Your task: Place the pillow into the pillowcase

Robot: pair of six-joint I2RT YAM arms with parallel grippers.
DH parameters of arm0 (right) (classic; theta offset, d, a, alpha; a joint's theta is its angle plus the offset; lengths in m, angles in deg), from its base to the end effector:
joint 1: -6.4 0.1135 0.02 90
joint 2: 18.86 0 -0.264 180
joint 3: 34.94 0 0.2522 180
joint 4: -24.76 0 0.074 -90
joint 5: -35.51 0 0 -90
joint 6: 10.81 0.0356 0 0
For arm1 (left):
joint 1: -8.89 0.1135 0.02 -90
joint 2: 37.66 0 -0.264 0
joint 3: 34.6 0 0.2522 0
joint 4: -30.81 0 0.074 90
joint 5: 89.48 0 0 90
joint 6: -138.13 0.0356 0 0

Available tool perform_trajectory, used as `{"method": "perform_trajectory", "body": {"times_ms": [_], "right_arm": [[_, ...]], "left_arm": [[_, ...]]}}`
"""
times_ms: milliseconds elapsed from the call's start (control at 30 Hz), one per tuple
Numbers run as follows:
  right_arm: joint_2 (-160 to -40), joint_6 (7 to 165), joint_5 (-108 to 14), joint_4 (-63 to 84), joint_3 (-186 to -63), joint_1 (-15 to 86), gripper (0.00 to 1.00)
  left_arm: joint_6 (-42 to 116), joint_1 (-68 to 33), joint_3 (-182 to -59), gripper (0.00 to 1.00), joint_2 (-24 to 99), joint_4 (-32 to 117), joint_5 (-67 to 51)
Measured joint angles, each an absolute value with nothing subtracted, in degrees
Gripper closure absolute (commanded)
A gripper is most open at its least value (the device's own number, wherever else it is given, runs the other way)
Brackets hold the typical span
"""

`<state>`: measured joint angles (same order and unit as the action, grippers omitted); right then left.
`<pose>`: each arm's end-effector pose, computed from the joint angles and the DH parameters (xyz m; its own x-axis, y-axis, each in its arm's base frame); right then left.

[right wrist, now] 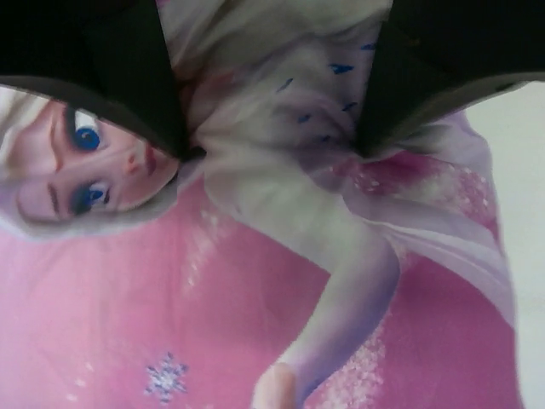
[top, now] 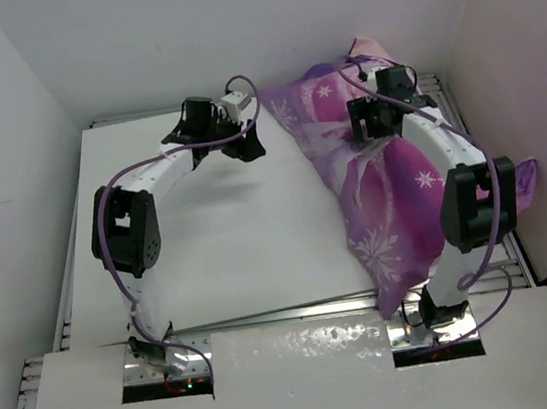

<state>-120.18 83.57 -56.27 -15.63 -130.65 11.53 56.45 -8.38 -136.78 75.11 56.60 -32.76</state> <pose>0.3974 0.0346 0.2689 -0.7196 0.0120 -0.6943 -0.0130 0.9994 0.0308 0.4274 -0.1533 0.2490 -0.4635 0.2708 -0.8437 0.7450 0.6347 -0.2055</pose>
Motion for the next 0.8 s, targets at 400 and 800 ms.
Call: {"method": "perform_trajectory", "body": {"times_ms": [400, 800], "right_arm": [[-127.1, 66.4, -52.1, -16.8, -132.7, 29.5, 1.00], [-117.8, 60.5, -30.1, -19.5, -121.5, 57.4, 1.00]], "left_arm": [[53.8, 7.0, -136.9, 0.35, 70.5, 59.8, -32.0], [56.6, 21.7, -134.8, 0.34, 61.9, 61.6, -27.5]]}}
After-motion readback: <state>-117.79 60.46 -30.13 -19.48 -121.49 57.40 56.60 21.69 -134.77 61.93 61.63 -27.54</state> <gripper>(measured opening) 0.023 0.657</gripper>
